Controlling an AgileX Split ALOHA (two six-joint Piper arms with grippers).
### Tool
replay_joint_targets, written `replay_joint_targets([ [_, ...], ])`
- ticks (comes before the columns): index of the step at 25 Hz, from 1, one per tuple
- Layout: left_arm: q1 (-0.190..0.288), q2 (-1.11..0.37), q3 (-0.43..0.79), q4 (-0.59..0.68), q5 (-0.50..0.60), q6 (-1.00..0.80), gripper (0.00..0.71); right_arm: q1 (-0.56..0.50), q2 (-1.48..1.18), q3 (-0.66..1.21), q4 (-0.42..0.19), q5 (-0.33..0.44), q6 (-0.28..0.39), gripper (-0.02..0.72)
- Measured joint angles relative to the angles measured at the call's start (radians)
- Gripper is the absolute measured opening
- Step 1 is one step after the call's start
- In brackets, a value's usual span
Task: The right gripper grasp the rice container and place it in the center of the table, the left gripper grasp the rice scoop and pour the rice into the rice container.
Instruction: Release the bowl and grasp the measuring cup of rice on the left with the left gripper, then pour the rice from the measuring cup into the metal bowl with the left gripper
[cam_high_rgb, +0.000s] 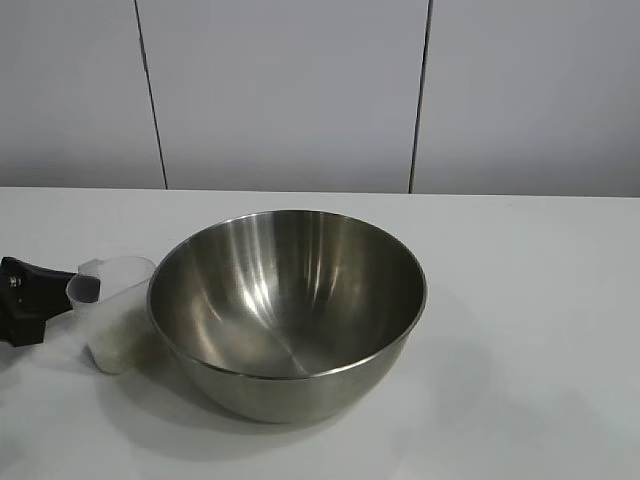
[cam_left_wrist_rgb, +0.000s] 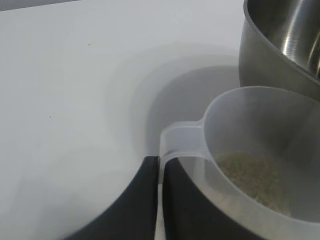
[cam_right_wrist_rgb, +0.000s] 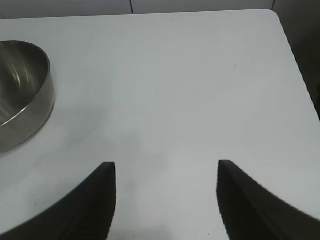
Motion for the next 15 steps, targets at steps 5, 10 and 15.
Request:
replay_joint_targets([
  [5,0.000,-0.144,-0.003,-0.057,0.061,0.000,0.010,0.000,0.000,0.000,0.000,0.000,0.000,0.411],
  [10,-0.027,-0.380,-0.020,-0.046,0.228,-0.040,0.010,0.000,0.000,0.000,0.000,0.000,0.000,0.411],
  [15,-0.205,-0.595,-0.022,-0.037,0.458,-0.046,0.009,0.000,0.000,0.000,0.000,0.000,0.000,0.411],
])
